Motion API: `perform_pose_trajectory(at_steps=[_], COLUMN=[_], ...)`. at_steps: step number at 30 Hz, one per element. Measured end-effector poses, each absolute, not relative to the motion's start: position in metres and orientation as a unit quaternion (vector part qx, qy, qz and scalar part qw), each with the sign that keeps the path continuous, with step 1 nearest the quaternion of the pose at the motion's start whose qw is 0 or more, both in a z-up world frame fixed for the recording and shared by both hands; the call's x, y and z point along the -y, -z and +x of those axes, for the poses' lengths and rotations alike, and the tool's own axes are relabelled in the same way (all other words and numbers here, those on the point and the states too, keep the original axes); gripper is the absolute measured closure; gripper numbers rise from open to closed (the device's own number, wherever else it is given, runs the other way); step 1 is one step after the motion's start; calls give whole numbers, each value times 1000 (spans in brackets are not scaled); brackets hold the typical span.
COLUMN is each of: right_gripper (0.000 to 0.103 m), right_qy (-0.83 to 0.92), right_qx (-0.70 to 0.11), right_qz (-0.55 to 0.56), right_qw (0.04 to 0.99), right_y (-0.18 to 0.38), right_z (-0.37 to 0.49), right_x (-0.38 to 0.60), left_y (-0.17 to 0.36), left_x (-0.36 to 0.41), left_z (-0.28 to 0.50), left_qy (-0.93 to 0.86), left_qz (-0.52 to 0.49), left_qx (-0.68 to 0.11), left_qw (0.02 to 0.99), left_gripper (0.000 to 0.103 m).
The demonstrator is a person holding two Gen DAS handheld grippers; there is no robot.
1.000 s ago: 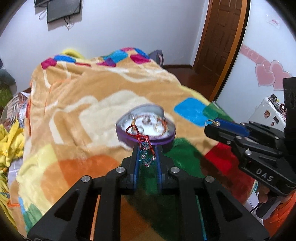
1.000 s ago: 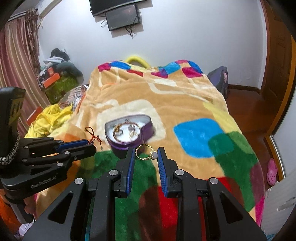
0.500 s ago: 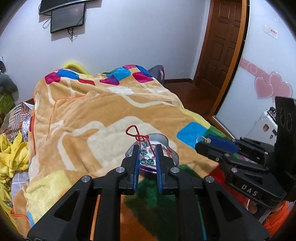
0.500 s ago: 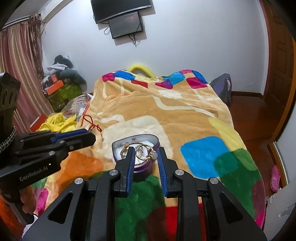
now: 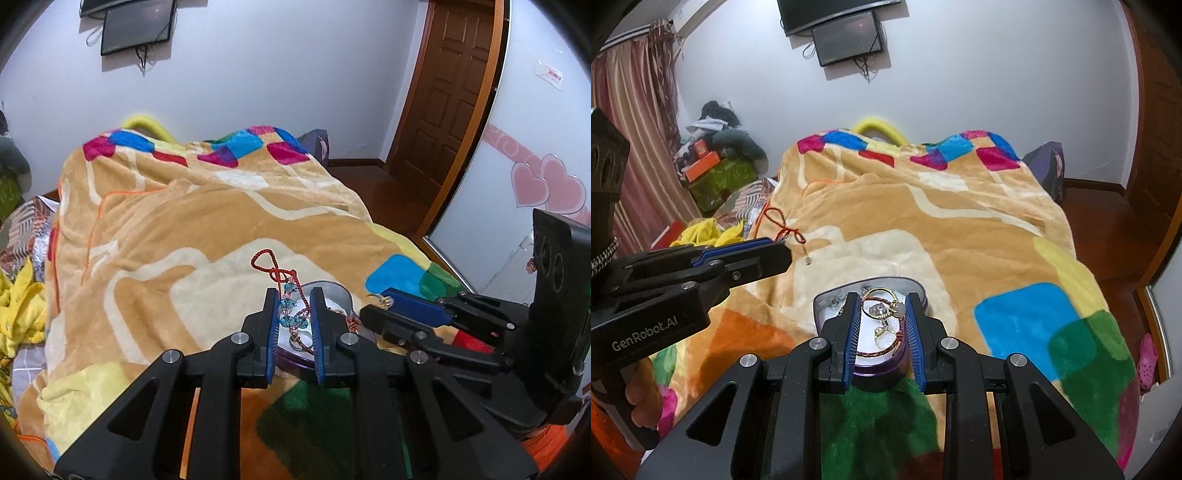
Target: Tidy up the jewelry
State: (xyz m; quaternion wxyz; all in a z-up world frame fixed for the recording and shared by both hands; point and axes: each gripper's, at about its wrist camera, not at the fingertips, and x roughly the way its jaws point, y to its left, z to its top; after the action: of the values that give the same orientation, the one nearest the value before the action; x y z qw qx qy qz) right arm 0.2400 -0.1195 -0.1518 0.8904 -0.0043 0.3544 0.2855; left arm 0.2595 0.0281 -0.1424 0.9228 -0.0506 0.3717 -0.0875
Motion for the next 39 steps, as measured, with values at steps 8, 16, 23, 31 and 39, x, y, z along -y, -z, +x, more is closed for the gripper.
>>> perform_pose_trajectory(at_steps=[8,16,23,31,39], right_gripper=[81,80,80,80,80], right_qy=[-293,-297,-299,-299,-283], right_qx=[-376,-386,-389,-390,-332], right_qz=[-14,-20,-20,-27,-2], right_qw=[879,873,871,871,900], right_y=[165,170,169,161,110], right_z=[248,252,253,248,223], right_x=[112,110,112,110,129], left_y=[167,179,173,148,98], left_x=[-30,-30,-33,-38,-31], left_z=[279,286,279,260,223], left_qy=[103,113,103,91,64], left_qz=[-63,-69,-62,-55,-22], left_qx=[-405,-424,-418,-396,-335], left_qw=[906,896,900,912,940], left_gripper=[88,88,88,88,70])
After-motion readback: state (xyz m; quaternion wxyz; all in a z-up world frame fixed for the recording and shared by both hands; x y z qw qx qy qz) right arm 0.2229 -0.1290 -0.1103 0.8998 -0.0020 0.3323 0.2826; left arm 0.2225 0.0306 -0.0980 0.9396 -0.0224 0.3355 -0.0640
